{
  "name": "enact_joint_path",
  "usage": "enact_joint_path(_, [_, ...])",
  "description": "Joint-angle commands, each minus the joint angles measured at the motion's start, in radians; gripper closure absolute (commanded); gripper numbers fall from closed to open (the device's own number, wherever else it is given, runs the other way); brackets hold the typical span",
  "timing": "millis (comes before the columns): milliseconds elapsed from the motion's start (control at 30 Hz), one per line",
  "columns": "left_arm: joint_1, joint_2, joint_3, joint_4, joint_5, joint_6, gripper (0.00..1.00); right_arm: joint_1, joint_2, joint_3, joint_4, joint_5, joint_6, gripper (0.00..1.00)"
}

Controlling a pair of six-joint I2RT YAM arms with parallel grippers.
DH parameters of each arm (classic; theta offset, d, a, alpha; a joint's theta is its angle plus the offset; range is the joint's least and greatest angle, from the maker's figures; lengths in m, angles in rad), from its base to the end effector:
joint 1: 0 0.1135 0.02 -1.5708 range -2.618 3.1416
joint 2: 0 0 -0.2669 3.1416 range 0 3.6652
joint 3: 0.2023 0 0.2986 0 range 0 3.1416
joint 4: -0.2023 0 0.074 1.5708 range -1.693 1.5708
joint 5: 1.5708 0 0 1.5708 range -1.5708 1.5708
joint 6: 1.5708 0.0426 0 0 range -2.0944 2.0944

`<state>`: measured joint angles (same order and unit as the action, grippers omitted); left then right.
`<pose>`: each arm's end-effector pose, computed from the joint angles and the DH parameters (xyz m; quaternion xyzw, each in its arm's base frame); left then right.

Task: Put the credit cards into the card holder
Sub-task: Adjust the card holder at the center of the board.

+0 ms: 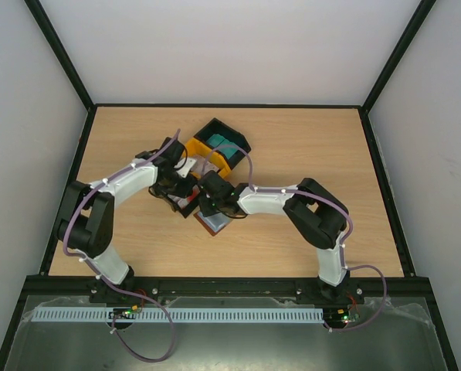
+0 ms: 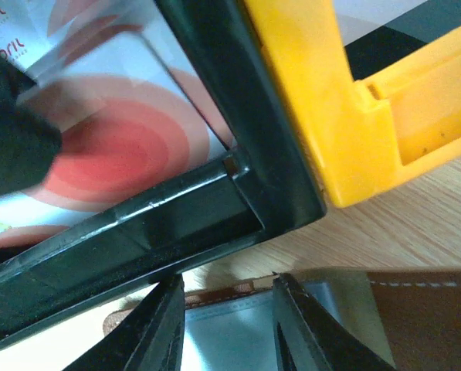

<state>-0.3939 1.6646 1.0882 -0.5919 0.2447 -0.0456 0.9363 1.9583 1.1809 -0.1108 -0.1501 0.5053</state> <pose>0.3360 -0.1508 0.1640 0.1925 0.9536 -0.1600 0.1676 0.2585 0.3619 0.1081 -0.2254 0.9126 0.2734 0.2041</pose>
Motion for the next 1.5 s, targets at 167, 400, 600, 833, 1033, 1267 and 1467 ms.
enact_joint_path(167, [-0.026,-0.006,-0.039,-0.063,0.096,-0.025,0.78,0.003,0.003,-0.005,0.122,0.020,0.044,0.68])
enact_joint_path(400, [-0.026,0.009,-0.062,-0.037,0.069,-0.037,0.72,-0.008,-0.019,-0.037,0.152,0.019,0.070,0.68])
enact_joint_path(600, [-0.027,-0.002,-0.047,-0.025,0.062,-0.036,0.65,-0.022,-0.049,-0.072,0.180,0.021,0.091,0.68])
enact_joint_path(833, [-0.028,0.008,-0.044,-0.037,0.001,-0.028,0.77,-0.035,-0.087,-0.102,0.186,0.027,0.103,0.68])
enact_joint_path(1033, [-0.028,-0.043,-0.017,-0.058,-0.028,-0.028,0.92,-0.039,-0.156,-0.127,0.173,0.042,0.104,0.67])
enact_joint_path(1267, [-0.028,-0.111,0.010,-0.101,-0.115,-0.033,0.97,-0.046,-0.231,-0.144,0.153,0.053,0.102,0.67])
enact_joint_path(1467, [-0.028,-0.177,0.014,-0.093,-0.133,-0.058,0.97,-0.070,-0.293,-0.147,0.140,-0.009,0.111,0.67])
